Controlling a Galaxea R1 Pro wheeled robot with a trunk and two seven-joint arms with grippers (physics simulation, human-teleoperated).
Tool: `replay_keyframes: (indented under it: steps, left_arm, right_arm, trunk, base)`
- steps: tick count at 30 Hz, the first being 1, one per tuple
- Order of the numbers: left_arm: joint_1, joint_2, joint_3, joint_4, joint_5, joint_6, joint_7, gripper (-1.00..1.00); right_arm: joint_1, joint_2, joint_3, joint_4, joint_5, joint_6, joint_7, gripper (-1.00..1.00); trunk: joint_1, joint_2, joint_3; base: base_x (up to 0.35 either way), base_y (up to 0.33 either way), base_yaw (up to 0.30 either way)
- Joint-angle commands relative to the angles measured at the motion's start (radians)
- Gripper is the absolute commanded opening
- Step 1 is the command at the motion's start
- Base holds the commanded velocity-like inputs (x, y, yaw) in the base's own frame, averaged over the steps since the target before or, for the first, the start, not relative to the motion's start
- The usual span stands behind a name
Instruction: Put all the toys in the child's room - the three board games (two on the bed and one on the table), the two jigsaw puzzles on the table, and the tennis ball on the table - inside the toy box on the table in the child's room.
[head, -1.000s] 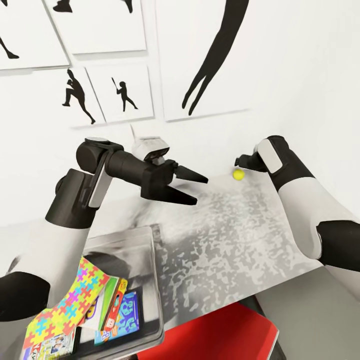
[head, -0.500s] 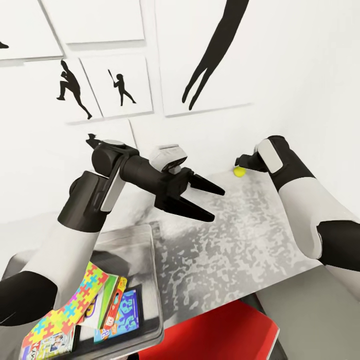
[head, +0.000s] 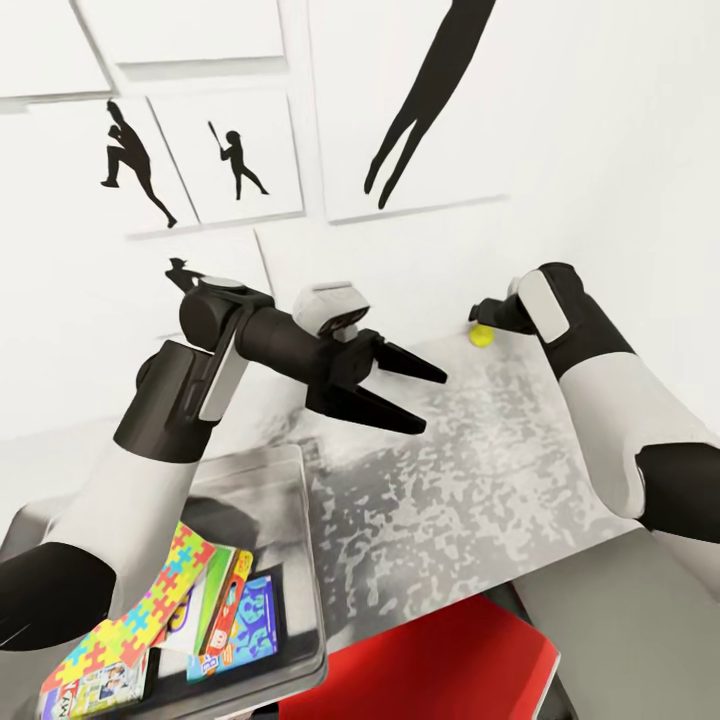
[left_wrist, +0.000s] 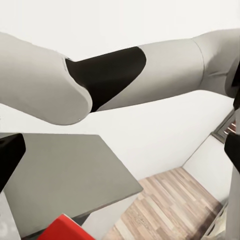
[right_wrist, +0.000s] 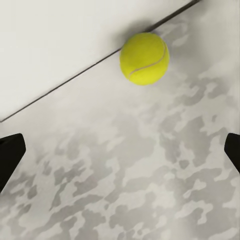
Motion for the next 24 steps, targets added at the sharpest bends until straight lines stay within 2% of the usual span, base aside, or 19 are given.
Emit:
replay_keyframes:
  steps: [1,13,24]
  left_arm:
    - [-0.001,0.000,0.001,0.000,0.001,0.011,-0.003,1.00]
    - [-0.001,-0.001,0.005,0.001,0.001,0.011,-0.003,1.00]
    - [-0.001,0.000,0.004,0.001,0.000,0.011,-0.003,1.00]
  right_arm:
    - [-0.001,-0.003,0.007,-0.005,-0.010,0.002,-0.009,1.00]
    - [-0.001,-0.010,0.009,-0.098,-0.004,0.014,-0.010,1.00]
    - [0.002,-0.013,0.011,-0.109,-0.003,0.016,-0.011,1.00]
  trunk:
    - [0.000,-0.002,-0.003]
    - [0.000,-0.002,-0.023]
    - [0.000,-0.002,-0.041]
  base:
    - [0.000,0.000,0.000]
    - [0.000,0.000,0.000]
    - [0.000,0.000,0.000]
